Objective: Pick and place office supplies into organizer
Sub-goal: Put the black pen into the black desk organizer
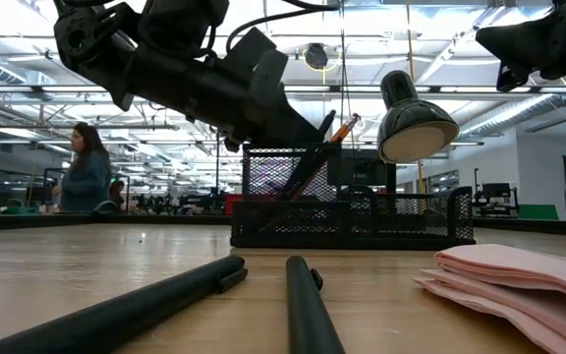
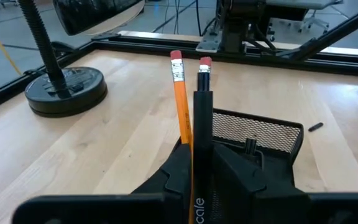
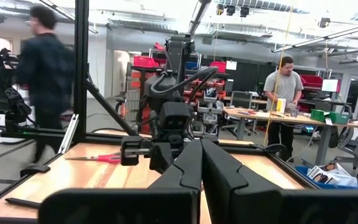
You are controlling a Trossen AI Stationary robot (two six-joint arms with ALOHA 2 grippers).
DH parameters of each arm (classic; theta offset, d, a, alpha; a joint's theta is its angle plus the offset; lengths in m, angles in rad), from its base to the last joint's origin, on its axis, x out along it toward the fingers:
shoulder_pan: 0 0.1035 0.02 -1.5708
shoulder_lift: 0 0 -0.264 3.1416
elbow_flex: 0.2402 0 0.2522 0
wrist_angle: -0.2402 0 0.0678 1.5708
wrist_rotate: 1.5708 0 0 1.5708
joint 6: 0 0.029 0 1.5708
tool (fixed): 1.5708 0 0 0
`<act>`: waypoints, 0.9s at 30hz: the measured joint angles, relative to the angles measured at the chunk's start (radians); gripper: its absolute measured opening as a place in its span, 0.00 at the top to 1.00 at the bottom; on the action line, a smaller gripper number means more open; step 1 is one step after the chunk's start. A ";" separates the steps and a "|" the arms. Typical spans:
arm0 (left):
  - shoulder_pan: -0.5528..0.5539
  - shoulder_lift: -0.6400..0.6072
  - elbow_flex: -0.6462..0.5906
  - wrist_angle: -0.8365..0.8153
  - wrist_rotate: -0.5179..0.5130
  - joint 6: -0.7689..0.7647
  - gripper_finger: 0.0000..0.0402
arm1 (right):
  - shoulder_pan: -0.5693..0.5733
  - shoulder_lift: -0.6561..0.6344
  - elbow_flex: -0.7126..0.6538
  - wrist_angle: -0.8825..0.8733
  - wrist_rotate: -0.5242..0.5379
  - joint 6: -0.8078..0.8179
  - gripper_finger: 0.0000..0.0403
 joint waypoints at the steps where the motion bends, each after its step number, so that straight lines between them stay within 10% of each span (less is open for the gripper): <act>1: 0.000 0.000 0.000 0.000 0.000 0.000 0.81 | 0.000 0.000 0.000 0.000 0.000 0.000 1.00; 14: -0.022 -0.042 0.026 -0.018 -0.022 0.016 0.64 | 0.000 0.000 0.000 0.000 0.000 0.000 1.00; 27: -0.247 -0.032 0.573 -1.150 -0.180 -0.431 0.71 | 0.000 0.000 0.000 0.001 0.048 0.003 0.99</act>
